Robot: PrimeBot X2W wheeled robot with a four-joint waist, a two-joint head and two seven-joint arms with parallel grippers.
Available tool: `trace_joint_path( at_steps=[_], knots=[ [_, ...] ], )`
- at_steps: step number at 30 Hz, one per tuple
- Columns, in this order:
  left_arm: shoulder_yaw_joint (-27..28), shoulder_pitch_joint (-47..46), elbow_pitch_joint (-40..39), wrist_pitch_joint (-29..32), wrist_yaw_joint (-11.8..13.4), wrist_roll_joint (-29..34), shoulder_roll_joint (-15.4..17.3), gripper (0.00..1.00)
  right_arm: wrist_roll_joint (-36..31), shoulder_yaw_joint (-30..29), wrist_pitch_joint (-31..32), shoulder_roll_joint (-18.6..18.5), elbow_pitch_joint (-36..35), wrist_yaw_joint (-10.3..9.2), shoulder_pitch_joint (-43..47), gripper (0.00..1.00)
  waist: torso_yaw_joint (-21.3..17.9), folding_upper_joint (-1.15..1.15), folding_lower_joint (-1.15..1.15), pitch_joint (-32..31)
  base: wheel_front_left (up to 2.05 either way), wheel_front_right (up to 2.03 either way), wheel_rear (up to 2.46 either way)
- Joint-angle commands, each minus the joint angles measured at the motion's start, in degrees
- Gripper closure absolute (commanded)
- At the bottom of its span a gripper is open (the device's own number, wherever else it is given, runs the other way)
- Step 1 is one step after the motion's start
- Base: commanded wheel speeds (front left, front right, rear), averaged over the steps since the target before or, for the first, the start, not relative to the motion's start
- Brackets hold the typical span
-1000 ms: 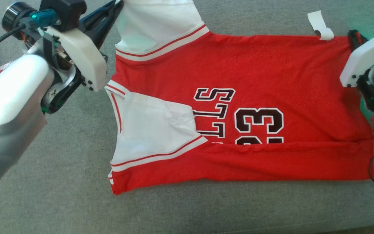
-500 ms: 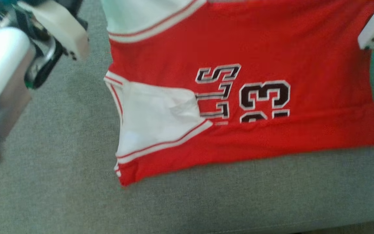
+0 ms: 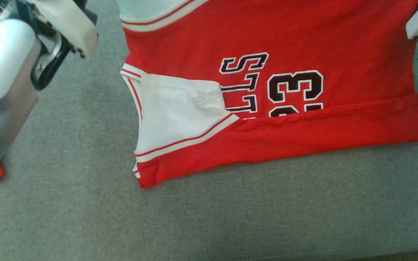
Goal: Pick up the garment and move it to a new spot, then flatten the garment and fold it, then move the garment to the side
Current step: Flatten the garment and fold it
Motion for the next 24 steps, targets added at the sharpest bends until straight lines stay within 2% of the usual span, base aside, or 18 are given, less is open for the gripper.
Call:
trace_joint_path(
  at_steps=[1,7,14,21,24],
  knots=[
    [1.29,-1.29,-1.33,0.01,-0.51,-0.32,3.06,1.00,1.39,0.68,-0.38,-0.25,-1.30,0.39,1.40,1.00,0.16,0.00,0.00,-1.36,0.00,0.00,0.00],
    [-0.35,3.84,-6.23,1.47,-1.40,-2.88,6.38,1.00,5.75,3.18,0.71,-0.92,-2.10,0.39,7.21,1.00,-0.09,0.00,0.00,-5.67,0.00,0.00,0.00],
    [-2.75,10.81,-16.18,7.17,-1.85,-8.03,11.51,1.00,12.05,7.21,5.72,-3.59,-6.71,0.39,14.35,1.00,-0.04,0.00,0.00,-10.14,0.00,0.00,0.00],
    [-4.98,16.56,-26.07,12.91,-0.68,-11.81,15.92,1.00,18.30,11.05,13.08,-7.76,-14.20,0.39,22.39,1.00,0.30,0.00,0.00,-13.29,0.00,0.00,0.00],
    [-5.98,18.61,-29.36,14.33,0.37,-12.61,16.77,1.00,21.37,12.47,16.53,-9.99,-18.17,0.39,26.06,1.00,0.66,0.00,0.00,-13.94,0.00,0.00,0.00]
  ],
)
